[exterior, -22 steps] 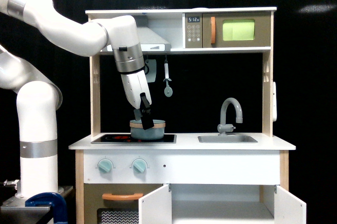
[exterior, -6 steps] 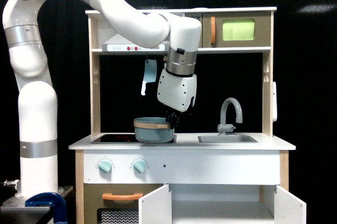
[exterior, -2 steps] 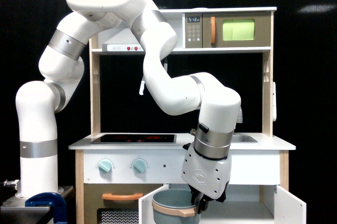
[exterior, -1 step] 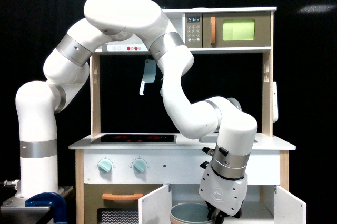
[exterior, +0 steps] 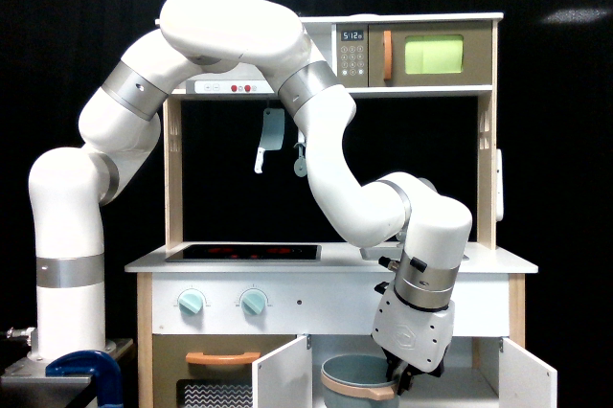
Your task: Put the bowl inside the kitchen cabinet
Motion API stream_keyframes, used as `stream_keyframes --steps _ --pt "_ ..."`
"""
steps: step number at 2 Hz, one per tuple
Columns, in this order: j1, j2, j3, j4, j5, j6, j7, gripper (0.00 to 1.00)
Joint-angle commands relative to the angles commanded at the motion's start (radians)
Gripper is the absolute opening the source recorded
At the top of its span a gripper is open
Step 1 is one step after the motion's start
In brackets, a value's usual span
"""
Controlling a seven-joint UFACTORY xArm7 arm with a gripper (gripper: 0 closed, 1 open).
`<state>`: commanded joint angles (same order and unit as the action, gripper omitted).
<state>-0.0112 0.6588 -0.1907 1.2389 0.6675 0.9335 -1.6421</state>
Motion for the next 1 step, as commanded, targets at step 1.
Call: stream_keyframes --steps 1 --pt "-0.044 0.011 0.038 -0.011 -0.016 -0.029 -0.010 0.00"
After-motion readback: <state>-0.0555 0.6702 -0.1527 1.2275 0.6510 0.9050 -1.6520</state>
